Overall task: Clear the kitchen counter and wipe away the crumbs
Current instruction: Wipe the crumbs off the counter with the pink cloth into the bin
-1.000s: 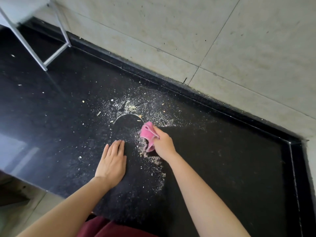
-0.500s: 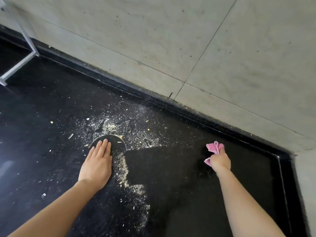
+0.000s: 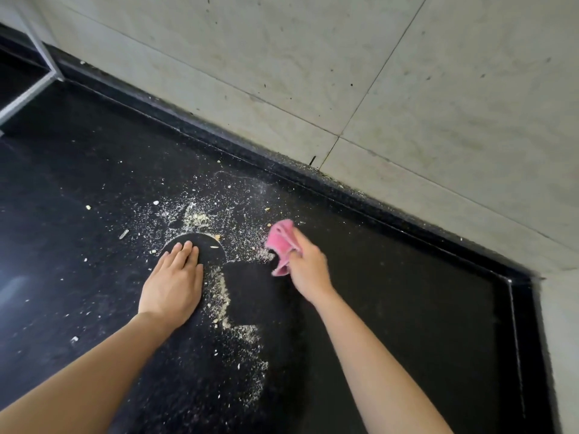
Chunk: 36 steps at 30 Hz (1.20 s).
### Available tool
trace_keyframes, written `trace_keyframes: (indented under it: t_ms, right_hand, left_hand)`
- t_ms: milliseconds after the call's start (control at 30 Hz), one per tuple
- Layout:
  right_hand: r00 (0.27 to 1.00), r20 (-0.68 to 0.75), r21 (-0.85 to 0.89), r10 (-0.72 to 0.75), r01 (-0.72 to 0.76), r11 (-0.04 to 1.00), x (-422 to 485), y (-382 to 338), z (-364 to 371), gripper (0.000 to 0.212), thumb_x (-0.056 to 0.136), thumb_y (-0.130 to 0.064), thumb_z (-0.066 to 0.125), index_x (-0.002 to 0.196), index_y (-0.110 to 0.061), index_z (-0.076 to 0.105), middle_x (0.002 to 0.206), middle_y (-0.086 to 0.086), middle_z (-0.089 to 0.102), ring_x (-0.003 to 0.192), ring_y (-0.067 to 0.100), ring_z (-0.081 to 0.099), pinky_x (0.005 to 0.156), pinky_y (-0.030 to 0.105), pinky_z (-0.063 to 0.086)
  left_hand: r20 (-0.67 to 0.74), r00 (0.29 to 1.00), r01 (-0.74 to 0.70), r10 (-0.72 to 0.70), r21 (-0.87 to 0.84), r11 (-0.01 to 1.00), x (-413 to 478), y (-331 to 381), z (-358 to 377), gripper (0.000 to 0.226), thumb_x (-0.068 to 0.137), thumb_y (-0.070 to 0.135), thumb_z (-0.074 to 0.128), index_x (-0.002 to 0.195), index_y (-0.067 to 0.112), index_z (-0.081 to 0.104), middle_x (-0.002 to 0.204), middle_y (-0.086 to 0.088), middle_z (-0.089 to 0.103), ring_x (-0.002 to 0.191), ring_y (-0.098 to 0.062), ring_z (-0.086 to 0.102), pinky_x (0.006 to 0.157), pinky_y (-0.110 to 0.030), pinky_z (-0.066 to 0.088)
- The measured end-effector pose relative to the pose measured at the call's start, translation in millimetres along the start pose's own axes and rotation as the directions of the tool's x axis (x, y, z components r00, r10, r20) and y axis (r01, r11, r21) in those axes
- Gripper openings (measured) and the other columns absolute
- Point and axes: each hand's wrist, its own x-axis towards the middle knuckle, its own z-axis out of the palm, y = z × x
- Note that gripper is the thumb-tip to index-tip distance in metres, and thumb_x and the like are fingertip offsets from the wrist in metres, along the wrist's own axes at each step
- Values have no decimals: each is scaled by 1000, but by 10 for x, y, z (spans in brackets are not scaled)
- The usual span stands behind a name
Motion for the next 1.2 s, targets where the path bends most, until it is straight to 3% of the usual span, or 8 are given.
trace_keyframes:
  t_ms: [133, 233, 400, 600, 800, 900, 1000, 1200]
  right_hand:
    - [905, -401, 97, 144, -114, 989, 115, 284, -725, 49, 87, -7, 51, 132, -26, 54, 104, -6, 67, 69, -7, 66, 63, 8, 47]
    - [748, -581, -21, 321, -409, 912, 241, 609, -1308, 51, 89, -7, 45, 138, -23, 47, 121, 13, 63, 110, 32, 59, 90, 35, 44]
    - [592, -584, 91, 556, -633, 769, 565, 695, -1532, 40, 91, -6, 43, 131, -8, 49, 94, 11, 63, 77, 27, 56, 76, 35, 42]
    - [700, -655, -98, 284, -451, 887, 822, 181, -642, 30, 95, -23, 46, 115, -2, 53, 104, 19, 68, 100, 37, 62, 77, 36, 45]
    - [999, -50, -261, 6, -19, 965, 864, -285, 87, 46, 98, -23, 41, 144, -30, 37, 88, -7, 65, 69, 7, 64, 57, 18, 42]
    - [993, 36, -79, -110, 113, 990, 769, -365, -14, 42, 99, -20, 42, 136, -40, 44, 83, -15, 67, 46, -7, 60, 40, 6, 37]
    - [952, -262, -124, -156, 127, 984, 646, -153, -404, 34, 97, -30, 41, 108, -57, 58, 59, -18, 67, 45, -3, 60, 41, 7, 38]
    - [683, -664, -170, 304, -534, 828, 606, 444, -1111, 29, 95, -22, 42, 113, -7, 59, 81, 10, 64, 94, 34, 61, 73, 36, 43]
  left_hand:
    - [-66, 998, 2, -5, -43, 999, -16, 3, -42, 44, 99, 23, 34, 133, -1, 49, 142, -13, 46, 135, -28, 38, 115, -38, 24]
    - [-97, 995, -7, -1, -76, 997, -25, 7, -61, 49, 90, 24, 36, 123, -5, 58, 131, -17, 56, 126, -33, 50, 108, -45, 36]
    - [-129, 992, -9, -4, -95, 995, -3, 8, -57, 59, 89, 31, 26, 115, -7, 63, 123, -18, 62, 117, -35, 57, 97, -48, 47]
    - [-115, 993, 11, -22, -96, 995, 21, 40, -79, 60, 87, 33, 26, 113, -5, 65, 122, -16, 63, 116, -34, 58, 95, -47, 49]
    - [-118, 992, 28, -38, -87, 996, 21, 59, -63, 38, 90, 17, 50, 118, -7, 61, 126, -18, 60, 120, -35, 55, 102, -45, 42]
    - [-72, 996, 42, -48, -85, 995, 7, 63, -74, 39, 92, 16, 54, 126, -3, 55, 135, -15, 53, 129, -30, 47, 110, -41, 34]
    - [-74, 996, 47, -53, -90, 995, -2, 58, -84, 41, 93, 21, 44, 123, -4, 58, 132, -16, 56, 126, -32, 50, 107, -42, 37]
    - [-100, 994, 33, -43, -94, 995, 7, 35, -114, 48, 87, 24, 38, 111, -7, 65, 119, -18, 64, 113, -35, 60, 97, -46, 47]
